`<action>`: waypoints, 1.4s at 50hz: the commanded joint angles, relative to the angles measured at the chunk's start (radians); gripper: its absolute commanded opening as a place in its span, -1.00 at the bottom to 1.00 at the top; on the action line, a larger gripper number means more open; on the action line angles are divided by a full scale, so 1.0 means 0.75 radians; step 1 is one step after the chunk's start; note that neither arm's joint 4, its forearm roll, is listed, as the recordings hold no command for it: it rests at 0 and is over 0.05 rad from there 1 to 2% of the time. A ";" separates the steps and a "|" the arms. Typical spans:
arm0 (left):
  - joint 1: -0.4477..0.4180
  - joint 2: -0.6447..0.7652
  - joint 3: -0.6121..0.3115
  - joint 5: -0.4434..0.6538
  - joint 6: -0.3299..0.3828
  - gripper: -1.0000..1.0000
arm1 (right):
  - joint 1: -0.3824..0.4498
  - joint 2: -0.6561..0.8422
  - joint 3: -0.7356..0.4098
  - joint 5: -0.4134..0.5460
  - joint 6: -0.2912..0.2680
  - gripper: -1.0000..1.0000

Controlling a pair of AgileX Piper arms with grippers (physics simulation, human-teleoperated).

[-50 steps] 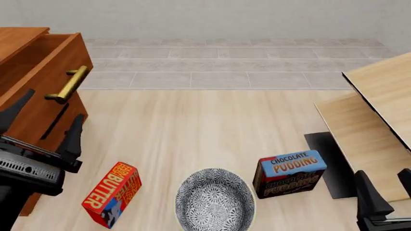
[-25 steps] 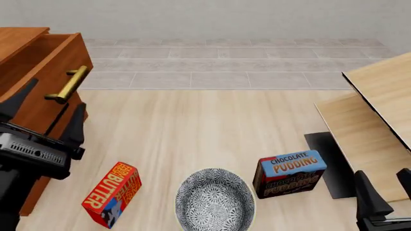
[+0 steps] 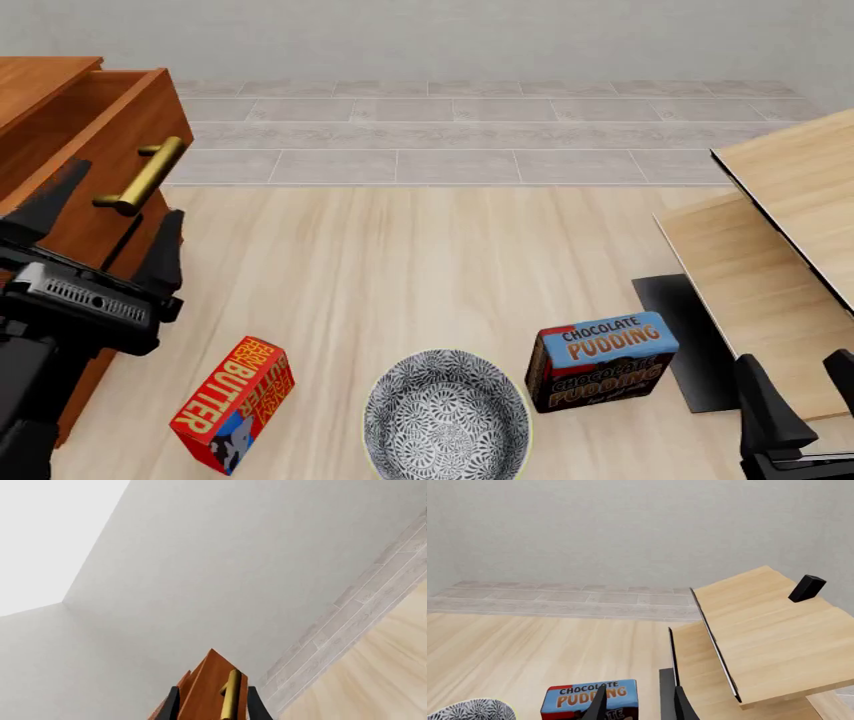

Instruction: Close the top drawer of the cabinet.

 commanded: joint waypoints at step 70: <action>0.161 0.311 0.059 -0.292 0.130 1.00 | 0.017 0.000 -0.004 0.000 0.015 1.00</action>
